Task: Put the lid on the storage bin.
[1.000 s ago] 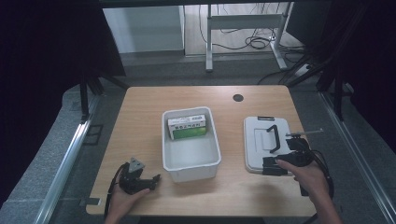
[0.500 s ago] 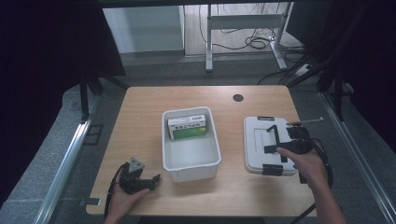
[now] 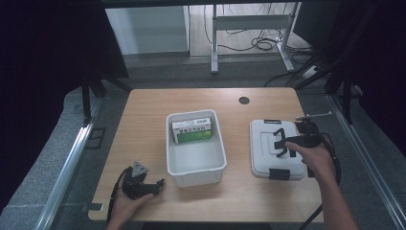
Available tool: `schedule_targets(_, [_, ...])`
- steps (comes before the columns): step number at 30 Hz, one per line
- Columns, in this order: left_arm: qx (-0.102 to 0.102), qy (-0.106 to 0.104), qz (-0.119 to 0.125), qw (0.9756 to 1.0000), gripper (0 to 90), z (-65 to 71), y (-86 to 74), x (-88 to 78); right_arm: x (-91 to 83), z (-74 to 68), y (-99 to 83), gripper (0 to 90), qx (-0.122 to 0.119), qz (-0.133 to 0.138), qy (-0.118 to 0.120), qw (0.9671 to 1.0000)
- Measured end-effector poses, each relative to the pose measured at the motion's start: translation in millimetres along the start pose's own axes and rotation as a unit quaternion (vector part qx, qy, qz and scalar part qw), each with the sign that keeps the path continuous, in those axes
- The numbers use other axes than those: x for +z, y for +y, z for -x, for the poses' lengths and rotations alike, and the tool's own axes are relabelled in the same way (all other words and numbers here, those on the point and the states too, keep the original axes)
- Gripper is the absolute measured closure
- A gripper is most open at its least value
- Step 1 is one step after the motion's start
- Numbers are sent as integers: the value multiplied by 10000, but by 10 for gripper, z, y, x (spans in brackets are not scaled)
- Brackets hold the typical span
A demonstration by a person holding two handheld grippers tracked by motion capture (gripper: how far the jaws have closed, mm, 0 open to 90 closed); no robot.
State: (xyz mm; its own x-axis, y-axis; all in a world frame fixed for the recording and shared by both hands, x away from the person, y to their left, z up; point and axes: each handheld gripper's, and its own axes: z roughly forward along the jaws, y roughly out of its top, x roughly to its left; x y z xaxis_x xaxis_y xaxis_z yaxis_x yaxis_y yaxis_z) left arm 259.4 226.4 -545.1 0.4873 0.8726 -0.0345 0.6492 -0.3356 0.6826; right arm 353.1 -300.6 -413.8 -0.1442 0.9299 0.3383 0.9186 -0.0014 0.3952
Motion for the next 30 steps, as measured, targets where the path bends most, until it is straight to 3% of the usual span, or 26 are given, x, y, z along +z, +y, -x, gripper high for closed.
schedule_targets(8, [1,3,-1,10000,118,-1,3,3,76,98,103,377,138,16,-137,9998])
schedule_targets(13, [2,8,-7,10000,118,-3,5,4,88,106,188,395,61,-73,-236,9997])
schedule_targets(30, [3,12,-5,10000,121,-4,7,5,197,349,402,484,353,-346,-276,9984])
